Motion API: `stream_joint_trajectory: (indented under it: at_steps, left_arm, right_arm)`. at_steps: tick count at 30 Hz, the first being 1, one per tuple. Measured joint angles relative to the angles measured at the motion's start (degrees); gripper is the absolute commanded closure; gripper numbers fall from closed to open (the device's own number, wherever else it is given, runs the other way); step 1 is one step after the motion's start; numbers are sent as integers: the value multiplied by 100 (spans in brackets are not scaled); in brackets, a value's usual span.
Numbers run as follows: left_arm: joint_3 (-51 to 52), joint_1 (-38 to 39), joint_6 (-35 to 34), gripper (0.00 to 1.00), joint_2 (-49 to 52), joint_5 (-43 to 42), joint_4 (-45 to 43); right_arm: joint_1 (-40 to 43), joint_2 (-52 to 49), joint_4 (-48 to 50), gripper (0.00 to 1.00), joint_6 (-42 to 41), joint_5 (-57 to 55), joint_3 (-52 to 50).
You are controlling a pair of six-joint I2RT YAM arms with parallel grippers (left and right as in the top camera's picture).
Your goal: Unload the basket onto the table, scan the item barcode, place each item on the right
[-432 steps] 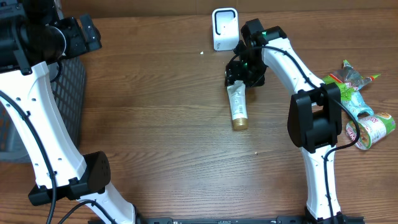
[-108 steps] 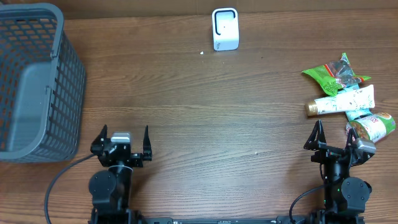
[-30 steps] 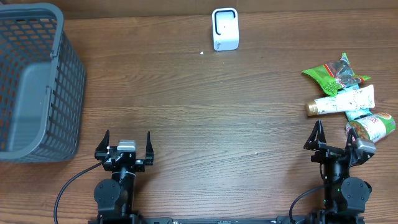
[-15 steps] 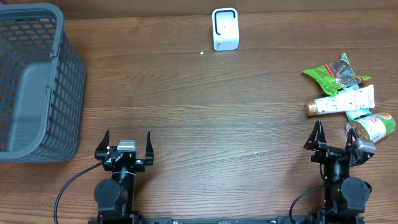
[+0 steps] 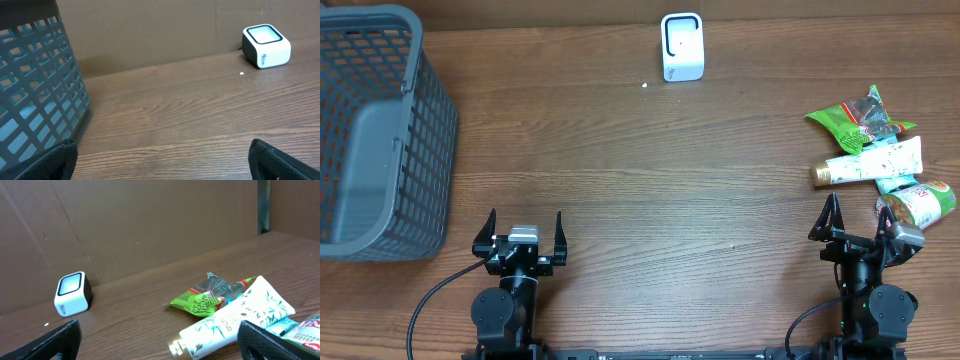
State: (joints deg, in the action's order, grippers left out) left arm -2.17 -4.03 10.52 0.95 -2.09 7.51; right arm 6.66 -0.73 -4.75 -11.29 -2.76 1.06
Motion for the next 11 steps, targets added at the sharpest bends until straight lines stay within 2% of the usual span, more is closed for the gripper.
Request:
stream_joint_trajectory:
  at_steps: [11]
  left_arm:
    - [0,0,0,0,0,0,-2]
  right_arm:
    - [0,0,0,0,0,-2,0]
